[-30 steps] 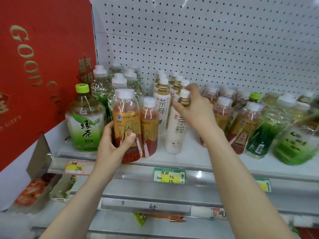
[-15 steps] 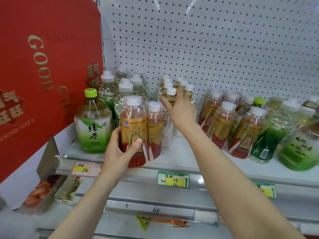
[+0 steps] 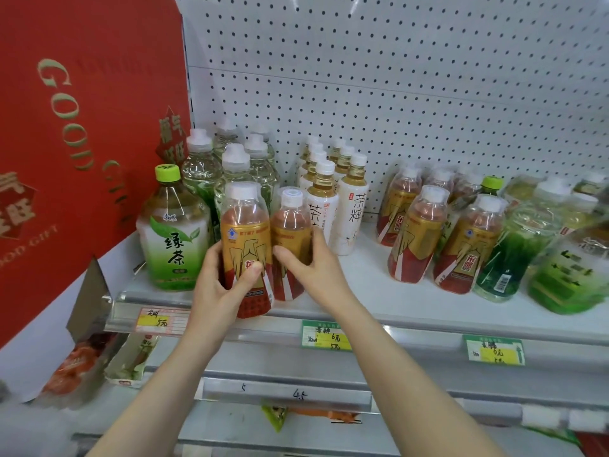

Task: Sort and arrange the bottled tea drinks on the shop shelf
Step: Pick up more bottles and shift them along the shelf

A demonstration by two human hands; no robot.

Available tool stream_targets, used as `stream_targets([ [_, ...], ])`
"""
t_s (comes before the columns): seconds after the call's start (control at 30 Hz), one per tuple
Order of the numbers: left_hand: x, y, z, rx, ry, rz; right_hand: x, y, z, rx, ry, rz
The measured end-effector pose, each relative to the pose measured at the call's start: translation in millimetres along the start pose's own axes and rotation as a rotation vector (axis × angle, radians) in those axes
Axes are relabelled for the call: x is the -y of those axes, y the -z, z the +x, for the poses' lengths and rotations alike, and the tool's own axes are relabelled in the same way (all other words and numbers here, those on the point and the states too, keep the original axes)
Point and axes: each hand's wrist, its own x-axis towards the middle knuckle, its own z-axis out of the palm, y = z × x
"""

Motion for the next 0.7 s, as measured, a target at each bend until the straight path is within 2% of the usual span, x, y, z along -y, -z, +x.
stream_targets([
  [0.13,-4.5,0.9,-0.9,0.013,0.007,-0.014,-1.6,2.3,-5.2,-0.046,-0.058,0.131],
  [0.2,-9.2,0.0,-2.7,0.039,0.020,-0.032,-1.4,11.5,-12.0,-0.104,-0.094,0.290],
  [0.3,-15.7,-7.5,-5.8,0.112,0.040,-0.080,1.9,34.9,-27.6,-0.223,-0.115,0.509],
  [0.4,-22.8,-26.2,-7.7,0.193,0.036,-0.123,5.0,62.4,-49.9,-0.363,-0.122,0.604],
  [0.53,-24.4,-64.5,-14.1,0.275,0.038,-0.187,-2.5,93.7,-82.0,-0.443,-0.155,0.539],
  [0.7,-23.0,-118.5,-19.9,0.358,0.054,-0.165,-20.1,145.6,-104.4,-0.571,-0.057,0.351],
])
